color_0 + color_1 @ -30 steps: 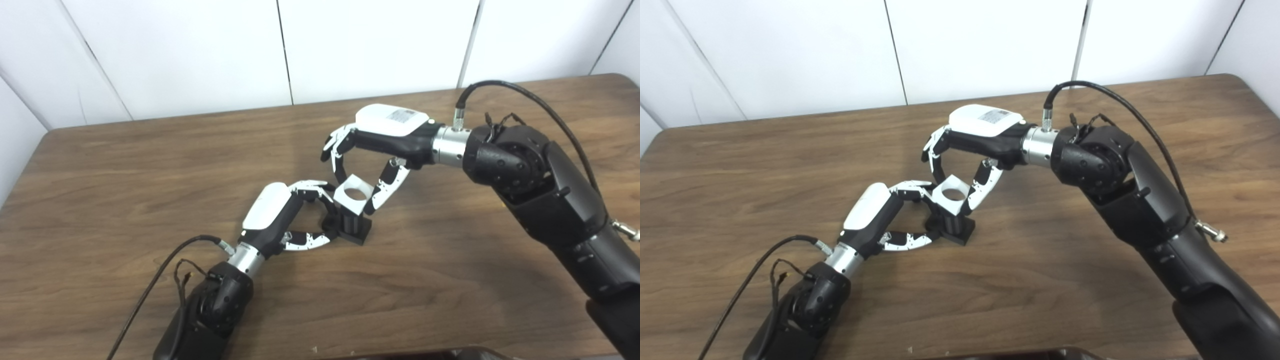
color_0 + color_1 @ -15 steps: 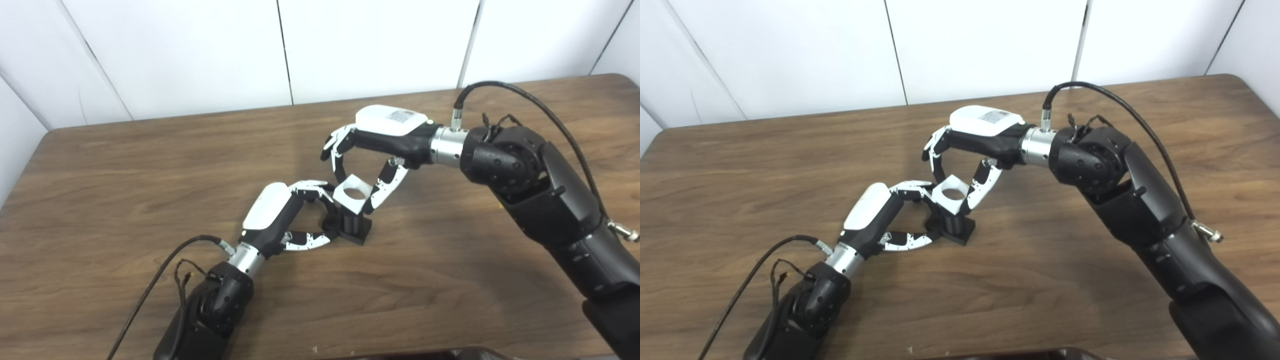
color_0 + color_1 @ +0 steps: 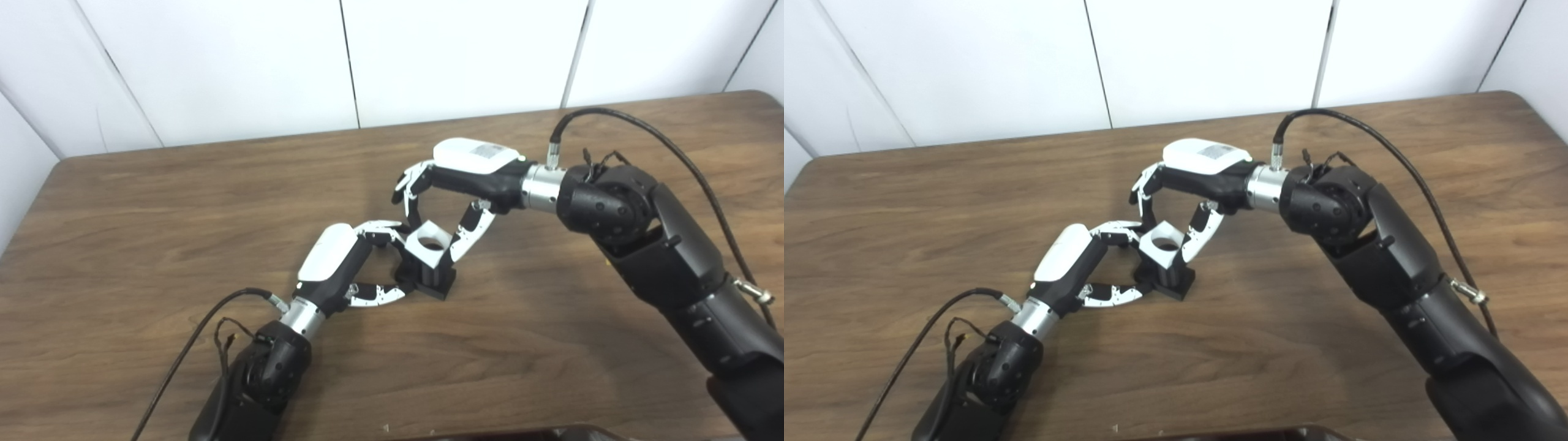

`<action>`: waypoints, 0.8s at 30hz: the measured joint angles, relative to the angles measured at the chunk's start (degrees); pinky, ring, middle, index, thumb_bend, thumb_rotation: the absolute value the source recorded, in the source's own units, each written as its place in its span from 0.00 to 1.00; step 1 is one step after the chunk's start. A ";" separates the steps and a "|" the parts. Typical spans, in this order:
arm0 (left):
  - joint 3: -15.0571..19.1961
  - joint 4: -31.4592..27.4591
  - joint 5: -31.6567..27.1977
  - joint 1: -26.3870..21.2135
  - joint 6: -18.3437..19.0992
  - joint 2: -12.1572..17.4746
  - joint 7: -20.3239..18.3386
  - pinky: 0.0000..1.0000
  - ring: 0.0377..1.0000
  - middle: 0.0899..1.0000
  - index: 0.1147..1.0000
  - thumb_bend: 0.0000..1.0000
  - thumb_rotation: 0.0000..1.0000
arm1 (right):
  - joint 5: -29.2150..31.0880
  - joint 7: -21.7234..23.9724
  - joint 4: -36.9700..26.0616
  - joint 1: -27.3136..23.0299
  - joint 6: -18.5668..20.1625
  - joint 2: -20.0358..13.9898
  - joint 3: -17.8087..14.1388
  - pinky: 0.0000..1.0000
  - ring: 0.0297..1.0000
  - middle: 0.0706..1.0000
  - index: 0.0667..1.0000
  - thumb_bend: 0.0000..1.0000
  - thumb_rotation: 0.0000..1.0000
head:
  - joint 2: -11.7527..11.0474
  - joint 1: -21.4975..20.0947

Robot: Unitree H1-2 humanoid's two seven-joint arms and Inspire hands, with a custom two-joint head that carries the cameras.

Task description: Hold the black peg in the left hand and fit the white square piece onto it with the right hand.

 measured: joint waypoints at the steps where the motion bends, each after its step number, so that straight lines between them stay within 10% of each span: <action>1: -0.01 -0.02 0.00 0.00 0.03 0.00 0.00 0.67 0.81 0.77 0.42 0.52 0.07 | -0.14 0.00 0.00 0.00 -0.01 0.04 0.03 0.82 0.87 0.78 0.44 0.52 0.14 | 0.09 0.00; 24: -0.01 -0.41 0.02 0.29 0.25 0.04 0.01 0.66 0.80 0.76 0.42 0.52 0.07 | -0.15 -0.07 0.65 0.71 -0.20 -0.38 -0.09 0.80 0.87 0.77 0.44 0.52 0.14 | 0.44 -0.18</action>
